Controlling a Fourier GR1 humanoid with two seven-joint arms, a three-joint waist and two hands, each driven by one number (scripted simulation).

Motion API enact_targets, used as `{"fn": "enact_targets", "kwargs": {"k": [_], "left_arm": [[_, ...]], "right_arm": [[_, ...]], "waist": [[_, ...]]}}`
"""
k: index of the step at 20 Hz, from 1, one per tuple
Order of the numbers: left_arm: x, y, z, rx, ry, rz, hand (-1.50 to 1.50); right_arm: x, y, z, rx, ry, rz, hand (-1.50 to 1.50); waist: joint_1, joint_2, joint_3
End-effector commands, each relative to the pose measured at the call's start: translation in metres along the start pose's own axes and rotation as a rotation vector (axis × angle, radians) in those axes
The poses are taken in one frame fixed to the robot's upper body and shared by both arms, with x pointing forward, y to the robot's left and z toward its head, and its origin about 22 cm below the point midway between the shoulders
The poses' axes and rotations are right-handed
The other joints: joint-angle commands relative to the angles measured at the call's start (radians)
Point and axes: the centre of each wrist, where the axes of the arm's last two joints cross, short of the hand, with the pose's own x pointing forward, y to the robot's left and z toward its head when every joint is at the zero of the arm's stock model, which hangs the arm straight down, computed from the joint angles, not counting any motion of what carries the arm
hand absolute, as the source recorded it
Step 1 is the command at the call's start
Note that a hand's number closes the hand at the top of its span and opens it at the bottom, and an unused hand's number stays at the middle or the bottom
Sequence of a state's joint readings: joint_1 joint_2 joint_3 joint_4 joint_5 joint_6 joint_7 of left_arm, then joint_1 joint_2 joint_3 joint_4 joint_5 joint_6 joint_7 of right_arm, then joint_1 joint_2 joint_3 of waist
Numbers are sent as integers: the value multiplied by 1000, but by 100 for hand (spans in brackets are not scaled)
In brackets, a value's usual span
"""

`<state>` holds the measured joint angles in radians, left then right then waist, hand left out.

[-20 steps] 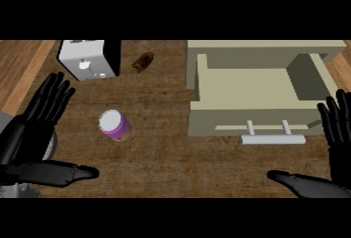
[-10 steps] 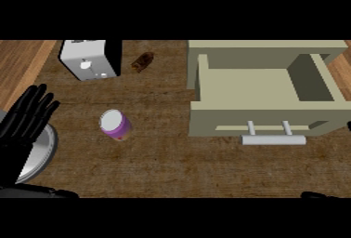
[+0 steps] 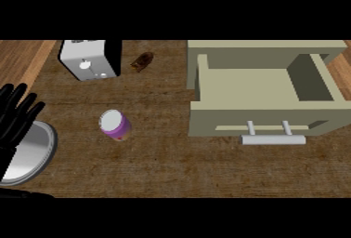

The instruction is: Pick up the can, place it into the drawer and close the drawer

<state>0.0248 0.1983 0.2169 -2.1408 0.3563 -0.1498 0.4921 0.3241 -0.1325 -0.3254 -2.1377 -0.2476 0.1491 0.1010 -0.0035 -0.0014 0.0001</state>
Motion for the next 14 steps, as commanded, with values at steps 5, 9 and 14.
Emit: {"fn": "enact_targets", "kwargs": {"k": [5, 9, 14], "left_arm": [[-3, 21, -29, -1, 51, 133, -150], [-20, -9, -33, -24, 104, 167, -150], [-41, -21, -52, -4, 107, 186, -150]], "right_arm": [[3, -21, 33, 21, 4, 3, -150], [2, -39, 17, 0, -28, -6, -150], [7, -39, 28, 25, 3, -12, -150]], "waist": [[-10, 0, 0], [-4, 1, 0], [-5, 1, 0]]}}
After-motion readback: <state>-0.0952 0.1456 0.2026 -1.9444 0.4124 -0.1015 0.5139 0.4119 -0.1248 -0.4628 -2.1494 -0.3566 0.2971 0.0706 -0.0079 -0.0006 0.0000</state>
